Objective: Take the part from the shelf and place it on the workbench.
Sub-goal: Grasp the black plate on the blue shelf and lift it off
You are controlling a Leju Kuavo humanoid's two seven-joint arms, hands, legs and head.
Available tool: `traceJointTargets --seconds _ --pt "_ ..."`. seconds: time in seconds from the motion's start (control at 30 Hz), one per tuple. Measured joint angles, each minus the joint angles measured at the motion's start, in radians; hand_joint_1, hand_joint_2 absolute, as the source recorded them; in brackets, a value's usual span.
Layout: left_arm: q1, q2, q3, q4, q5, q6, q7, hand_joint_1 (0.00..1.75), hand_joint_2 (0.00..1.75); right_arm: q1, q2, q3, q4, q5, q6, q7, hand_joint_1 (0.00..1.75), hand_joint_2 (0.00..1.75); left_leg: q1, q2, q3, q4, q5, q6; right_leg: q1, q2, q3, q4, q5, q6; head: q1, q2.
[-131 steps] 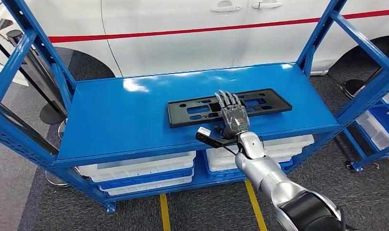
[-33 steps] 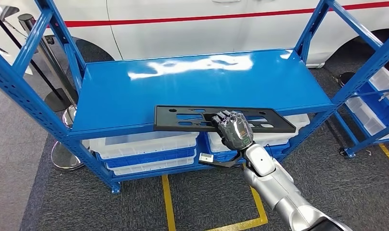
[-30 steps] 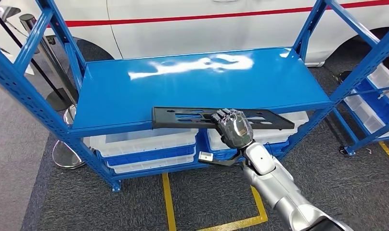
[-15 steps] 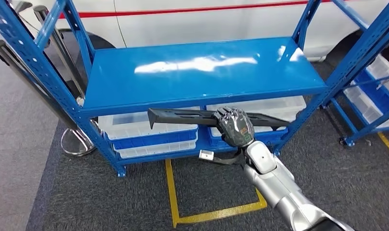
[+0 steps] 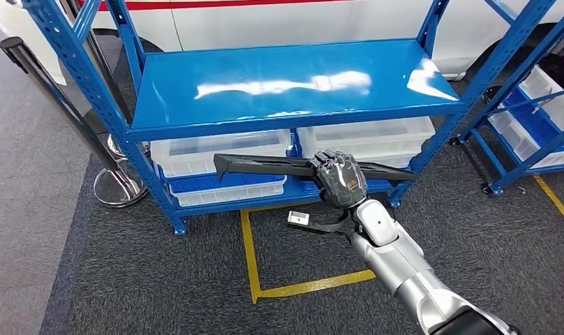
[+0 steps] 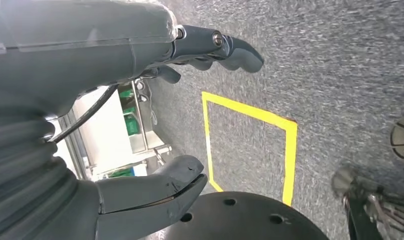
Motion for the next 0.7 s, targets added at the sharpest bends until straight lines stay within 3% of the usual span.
traceJointTargets --seconds 0.03,0.1,0.13,0.17,0.23,0.27,0.3,0.33,0.4,0.47,0.5,0.53,0.6,0.63,0.7 --pt "0.0 0.0 0.001 0.0 0.0 0.0 0.0 0.0 1.75 -0.005 0.002 0.0 0.001 0.0 0.0 0.0 1.75 1.75 0.0 0.0 0.0 -0.006 0.012 -0.005 0.003 0.0 0.009 -0.024 -0.003 -0.003 0.0 0.0" --pt "0.002 0.002 0.004 0.0 -0.002 0.0 0.001 0.0 1.75 -0.009 0.006 0.0 0.002 0.002 0.0 0.001 1.75 1.75 0.0 -0.002 -0.006 -0.012 0.02 -0.016 0.001 -0.004 -0.005 -0.031 0.02 -0.014 0.001 0.0" --pt "0.003 0.003 0.006 0.001 -0.003 0.0 0.001 0.0 1.75 -0.01 0.01 0.001 0.002 0.004 0.0 0.001 1.75 1.75 0.0 -0.002 -0.015 0.002 -0.002 -0.022 -0.002 -0.006 -0.015 -0.035 0.032 -0.022 0.0 0.0" --pt "0.003 0.004 0.006 0.001 -0.004 0.0 0.002 0.0 1.75 -0.01 0.013 0.001 0.002 0.006 0.0 0.002 1.75 1.75 0.0 -0.002 -0.028 0.037 -0.046 -0.027 -0.005 -0.009 -0.028 -0.037 0.045 -0.03 -0.001 0.0" --pt "0.004 0.005 0.007 0.001 -0.007 0.0 0.002 0.0 1.75 -0.01 0.019 0.001 0.0 0.008 0.0 0.001 1.75 1.75 0.004 -0.001 -0.055 0.156 -0.154 -0.034 -0.003 -0.011 -0.06 -0.032 0.068 -0.039 -0.002 0.0" --pt "0.005 0.006 0.007 0.001 -0.008 0.0 0.003 0.0 1.75 -0.01 0.021 0.001 0.0 0.008 0.0 0.0 1.75 1.75 0.005 -0.001 -0.063 0.218 -0.185 -0.036 -0.002 -0.012 -0.078 -0.028 0.078 -0.04 -0.002 0.0" --pt "0.004 0.006 0.008 0.001 -0.008 0.0 0.003 0.0 1.75 -0.009 0.022 0.001 0.0 0.008 0.0 -0.001 1.75 1.75 0.005 -0.001 -0.062 0.26 -0.188 -0.038 -0.001 -0.013 -0.096 -0.022 0.088 -0.04 -0.002 0.0" --pt "0.004 0.006 0.009 0.001 -0.008 0.0 0.003 0.0 1.75 -0.009 0.023 0.001 0.0 0.008 0.0 -0.002 1.75 1.75 0.005 -0.001 -0.047 0.274 -0.169 -0.038 0.0 -0.014 -0.115 -0.014 0.096 -0.039 -0.002 0.0" --pt "0.003 0.008 0.011 0.001 -0.009 0.0 0.003 0.0 1.75 -0.009 0.023 0.001 -0.001 0.008 0.0 -0.003 1.75 1.75 0.003 -0.001 0.029 0.203 -0.116 -0.03 0.002 -0.015 -0.148 0.003 0.109 -0.037 -0.002 0.0" --pt "0.002 0.012 0.014 0.001 -0.009 0.0 0.002 0.0 1.75 -0.008 0.025 0.001 -0.003 0.008 0.0 -0.002 1.75 1.75 -0.001 -0.001 0.129 0.065 -0.124 -0.017 0.004 -0.015 -0.169 0.015 0.12 -0.03 -0.002 0.0" --pt "0.002 0.013 0.015 0.001 -0.009 0.0 0.002 0.0 1.75 -0.007 0.025 0.001 -0.005 0.008 0.0 -0.002 1.75 1.75 -0.004 -0.002 0.159 0.017 -0.138 -0.012 0.003 -0.016 -0.173 0.017 0.127 -0.025 -0.002 0.0" --pt "0.002 0.015 0.016 0.001 -0.009 0.0 0.002 0.0 1.75 -0.006 0.026 0.001 -0.006 0.007 0.0 -0.002 1.75 1.75 -0.007 -0.002 0.174 -0.011 -0.146 -0.009 0.001 -0.016 -0.176 0.014 0.135 -0.019 -0.002 0.0" --pt "0.001 0.014 0.019 0.001 -0.009 0.0 0.003 0.0 1.75 -0.004 0.027 0.001 -0.008 0.006 0.0 -0.003 1.75 1.75 -0.005 0.001 0.17 -0.032 -0.127 -0.001 -0.002 -0.014 -0.179 0.007 0.146 -0.007 -0.002 0.0" --pt "0.0 0.014 0.021 0.001 -0.009 0.0 0.003 0.0 1.75 -0.003 0.027 0.001 -0.008 0.006 0.0 -0.003 1.75 1.75 -0.002 0.004 0.166 -0.041 -0.114 0.007 -0.002 -0.01 -0.183 0.013 0.131 -0.002 -0.001 0.0" --pt "-0.002 0.014 0.022 0.002 -0.009 0.0 0.003 0.0 1.75 -0.002 0.028 0.001 -0.008 0.006 0.0 -0.004 1.75 1.75 0.004 0.009 0.151 -0.053 -0.089 0.018 -0.005 -0.004 -0.202 0.081 0.049 0.007 -0.001 0.0"
